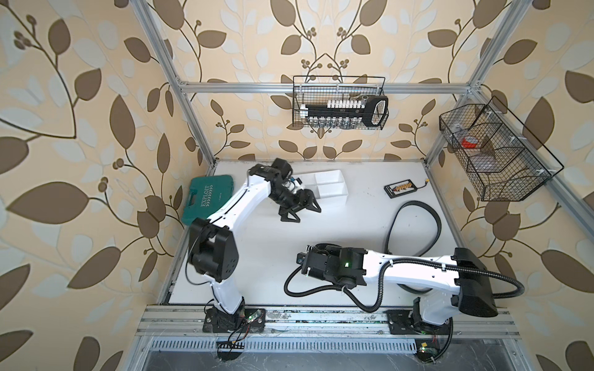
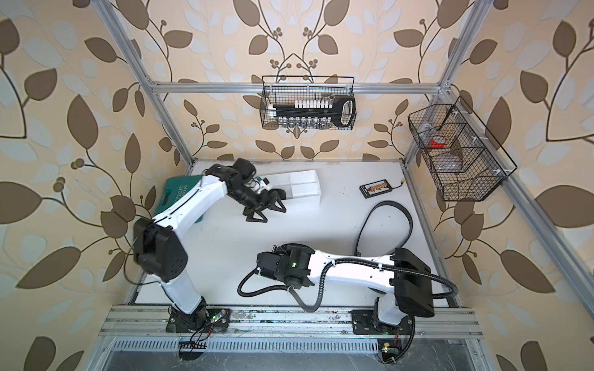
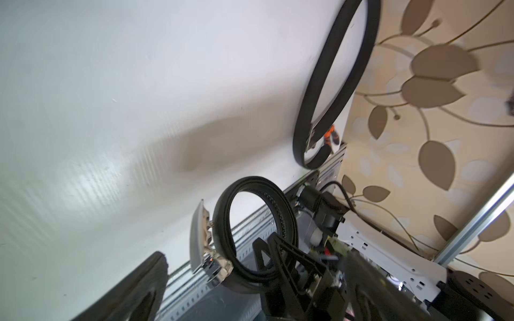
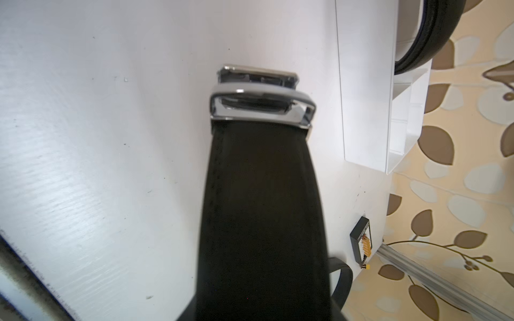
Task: Place the belts into the storage roll
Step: Pick up the belt from the center of the board, then adjust the container at the center of the board.
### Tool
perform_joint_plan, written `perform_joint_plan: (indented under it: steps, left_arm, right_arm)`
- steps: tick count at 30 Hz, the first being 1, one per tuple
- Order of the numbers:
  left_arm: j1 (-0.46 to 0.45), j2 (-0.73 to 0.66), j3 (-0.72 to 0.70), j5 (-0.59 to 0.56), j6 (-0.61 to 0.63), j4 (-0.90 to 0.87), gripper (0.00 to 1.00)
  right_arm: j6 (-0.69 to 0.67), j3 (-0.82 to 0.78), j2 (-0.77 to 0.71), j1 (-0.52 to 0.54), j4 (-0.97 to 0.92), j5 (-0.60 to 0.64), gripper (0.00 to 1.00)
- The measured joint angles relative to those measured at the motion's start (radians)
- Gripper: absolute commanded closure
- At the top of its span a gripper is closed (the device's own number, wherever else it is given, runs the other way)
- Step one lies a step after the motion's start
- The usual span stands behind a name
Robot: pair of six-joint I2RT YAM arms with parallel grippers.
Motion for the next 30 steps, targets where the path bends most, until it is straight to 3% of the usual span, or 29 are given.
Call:
perform_joint_plan:
  steps: [5, 11, 20, 30]
  left_arm:
    - [0.153, -0.275, -0.207, -0.039, -0.111, 0.207, 0.01]
    - [0.15, -0.442, -0.402, -0.148, -0.166, 0.332, 0.01]
    - [0.151, -0.578, -0.524, -0.343, -0.171, 0.368, 0.01]
    - [0.151, -0.549, -0.579, -0.381, -0.135, 0.39, 0.01]
  right_arm:
    - [-0.007, -0.012, -0.138, -0.129, 0.037, -0.095, 0.83]
    - [-0.041, 0.027, -0.267, -0.386, 0.095, -0.261, 0.82]
    - [-0.109, 0.162, -0.255, -0.608, 0.149, -0.446, 0.81]
    - [-0.184, 0.304, -0.121, -0.79, 0.206, -0.612, 0.8]
